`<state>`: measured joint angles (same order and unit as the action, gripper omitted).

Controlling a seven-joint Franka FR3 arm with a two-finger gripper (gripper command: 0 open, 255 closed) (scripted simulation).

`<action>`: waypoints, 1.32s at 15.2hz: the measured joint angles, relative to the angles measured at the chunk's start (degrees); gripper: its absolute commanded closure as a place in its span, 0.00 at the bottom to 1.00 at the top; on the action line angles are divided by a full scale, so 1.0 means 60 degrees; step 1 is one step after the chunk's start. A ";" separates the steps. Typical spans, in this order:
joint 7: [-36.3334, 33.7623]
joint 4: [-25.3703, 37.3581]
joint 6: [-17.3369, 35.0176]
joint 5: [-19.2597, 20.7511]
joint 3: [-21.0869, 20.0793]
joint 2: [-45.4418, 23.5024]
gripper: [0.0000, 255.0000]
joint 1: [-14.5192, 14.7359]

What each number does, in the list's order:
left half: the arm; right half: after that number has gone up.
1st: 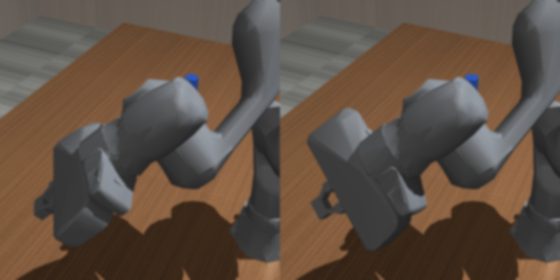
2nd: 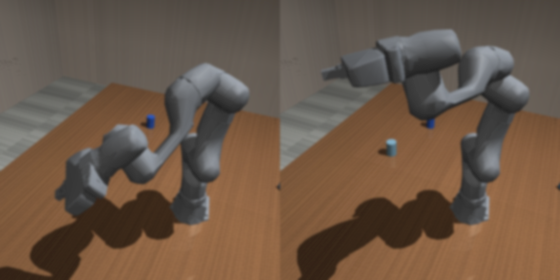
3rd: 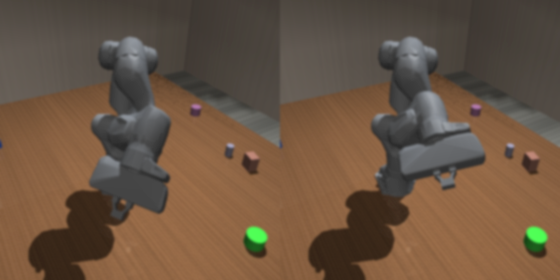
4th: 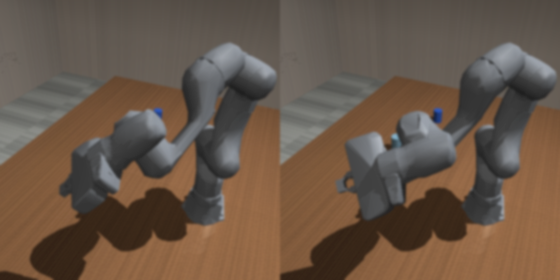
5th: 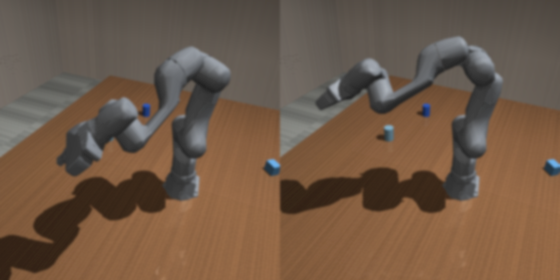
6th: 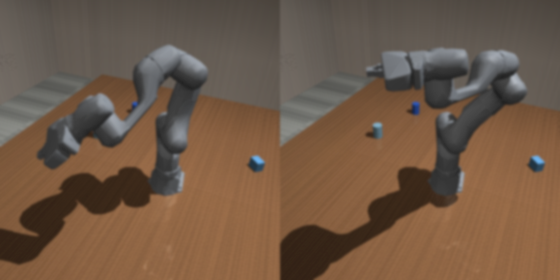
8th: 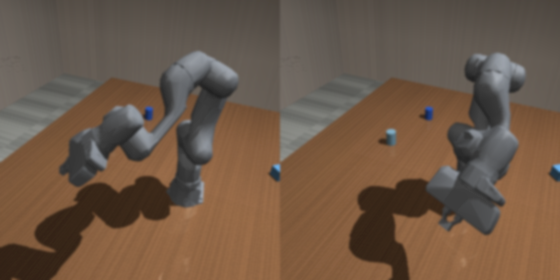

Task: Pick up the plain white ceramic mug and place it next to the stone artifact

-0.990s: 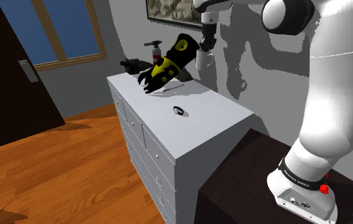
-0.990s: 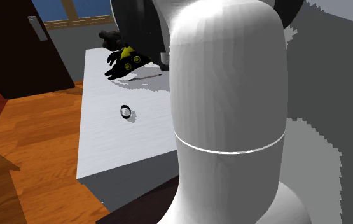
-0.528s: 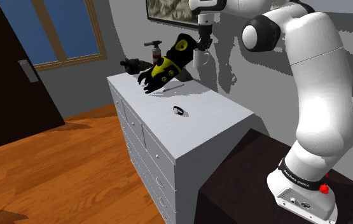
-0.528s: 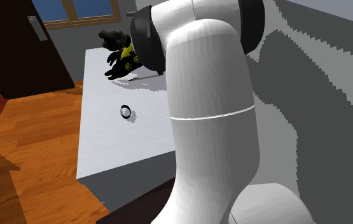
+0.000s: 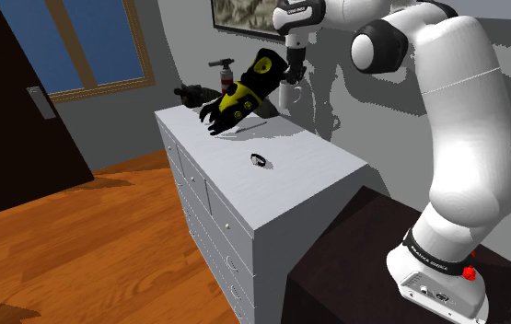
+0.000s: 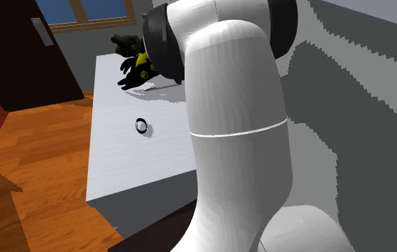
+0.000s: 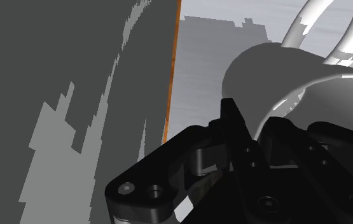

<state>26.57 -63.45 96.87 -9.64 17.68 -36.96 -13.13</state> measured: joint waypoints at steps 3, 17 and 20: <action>0.0003 -0.0447 0.0420 -0.0003 -0.0008 0.0022 1.00 0.0065; 0.0112 -0.1767 0.2008 -0.0111 -0.0075 -0.0258 1.00 0.0151; 0.0131 -0.2006 0.2320 -0.0132 -0.0068 -0.0252 1.00 0.0159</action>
<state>27.35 -75.49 110.80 -10.43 17.27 -38.47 -12.17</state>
